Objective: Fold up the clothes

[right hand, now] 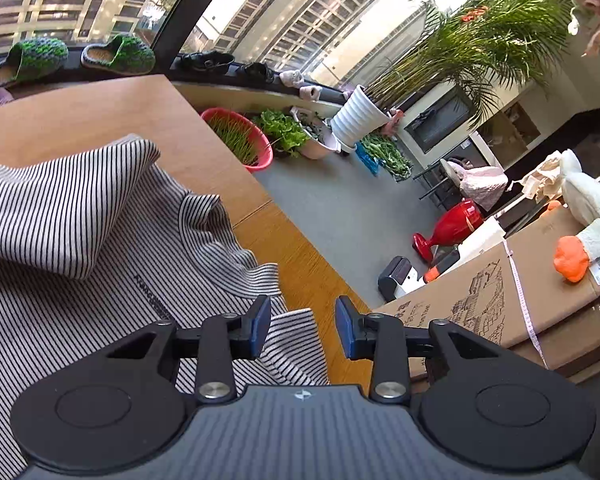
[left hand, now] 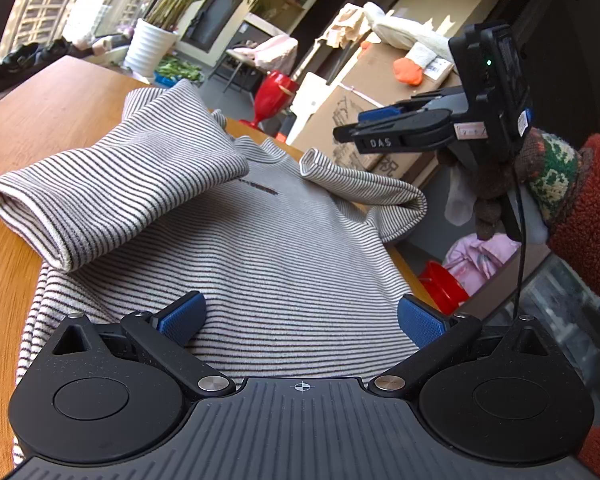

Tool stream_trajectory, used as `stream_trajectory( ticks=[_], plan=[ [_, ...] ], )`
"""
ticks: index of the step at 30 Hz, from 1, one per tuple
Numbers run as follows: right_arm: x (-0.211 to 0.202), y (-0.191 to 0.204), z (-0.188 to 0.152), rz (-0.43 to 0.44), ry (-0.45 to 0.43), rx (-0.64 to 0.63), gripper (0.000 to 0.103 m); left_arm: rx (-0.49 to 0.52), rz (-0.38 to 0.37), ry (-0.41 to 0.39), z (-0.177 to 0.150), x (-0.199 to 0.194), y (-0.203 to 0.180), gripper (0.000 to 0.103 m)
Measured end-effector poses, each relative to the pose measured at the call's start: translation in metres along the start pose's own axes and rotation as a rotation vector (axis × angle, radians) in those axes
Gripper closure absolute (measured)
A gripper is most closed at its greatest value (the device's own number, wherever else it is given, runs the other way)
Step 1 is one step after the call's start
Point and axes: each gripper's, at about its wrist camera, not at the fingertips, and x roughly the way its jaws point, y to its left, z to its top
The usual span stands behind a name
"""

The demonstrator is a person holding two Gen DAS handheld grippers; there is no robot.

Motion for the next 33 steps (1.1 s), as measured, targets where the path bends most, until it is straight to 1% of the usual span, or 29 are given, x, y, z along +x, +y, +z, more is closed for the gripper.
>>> stream_trajectory(
  ticks=[1, 2, 4, 7, 8, 10, 13, 15, 16, 18, 20, 21, 22, 23, 24, 26, 27, 29, 32, 33],
  plan=[
    [0.002, 0.014, -0.006, -0.007, 0.012, -0.014, 0.069, 0.000, 0.000, 0.000, 0.000, 0.000, 0.000, 0.000],
    [0.005, 0.022, -0.008, 0.013, 0.008, 0.000, 0.069, 0.000, 0.000, 0.000, 0.000, 0.000, 0.000, 0.000],
    [0.003, 0.031, -0.003, 0.111, -0.016, 0.059, 0.070, -0.001, 0.000, -0.001, 0.000, 0.000, 0.000, 0.000],
    [0.009, 0.054, 0.011, 0.199, -0.013, 0.066, 0.069, -0.001, 0.000, -0.001, 0.000, -0.001, -0.001, 0.000],
    [0.009, 0.062, 0.017, 0.239, -0.017, 0.077, 0.069, -0.001, -0.001, -0.002, 0.000, -0.001, -0.001, 0.000],
    [0.004, 0.071, 0.029, 0.335, -0.065, 0.117, 0.070, -0.003, -0.002, -0.002, -0.001, -0.001, 0.000, 0.000],
    [-0.011, 0.071, 0.049, 0.452, -0.175, 0.192, 0.070, -0.003, -0.002, -0.002, 0.000, 0.000, 0.000, 0.000],
    [-0.021, 0.067, 0.058, 0.488, -0.222, 0.204, 0.069, -0.004, -0.003, -0.002, -0.001, 0.000, 0.000, 0.000],
    [-0.024, 0.065, 0.059, 0.485, -0.231, 0.190, 0.069, -0.004, -0.003, -0.002, -0.001, 0.000, 0.000, 0.000],
    [-0.027, 0.059, 0.060, 0.470, -0.236, 0.167, 0.069, -0.005, -0.003, -0.002, -0.001, 0.000, 0.000, 0.000],
    [-0.026, 0.044, 0.052, 0.428, -0.217, 0.168, 0.068, -0.005, -0.004, -0.002, -0.001, 0.000, 0.000, 0.000],
    [-0.022, 0.034, 0.047, 0.389, -0.205, 0.167, 0.064, -0.005, -0.004, -0.002, -0.002, 0.000, 0.000, 0.000],
    [-0.018, 0.025, 0.039, 0.333, -0.186, 0.163, 0.061, -0.005, -0.003, -0.002, -0.002, 0.000, 0.000, 0.000],
    [-0.015, 0.017, 0.030, 0.257, -0.162, 0.141, 0.053, -0.004, -0.003, -0.002, -0.002, 0.000, 0.000, 0.000],
    [-0.012, 0.012, 0.020, 0.174, -0.139, 0.102, 0.048, -0.004, -0.003, -0.002, -0.002, 0.000, 0.000, 0.000],
    [-0.001, 0.011, -0.004, 0.046, -0.065, 0.000, 0.048, -0.003, -0.002, -0.002, -0.003, -0.001, -0.001, 0.000],
    [0.005, 0.012, -0.015, 0.010, -0.028, -0.030, 0.048, -0.002, -0.001, -0.002, -0.003, -0.001, -0.001, 0.000],
    [0.016, 0.018, -0.031, -0.034, 0.023, -0.067, 0.048, -0.002, -0.001, -0.002, -0.003, -0.001, -0.001, 0.000],
    [0.031, 0.028, -0.037, -0.092, 0.028, -0.103, 0.048, -0.003, -0.002, -0.002, -0.004, -0.002, -0.002, 0.000],
    [0.039, 0.032, -0.036, -0.106, 0.031, -0.119, 0.051, -0.003, -0.002, -0.002, -0.004, -0.002, -0.002, 0.000]
  ],
)
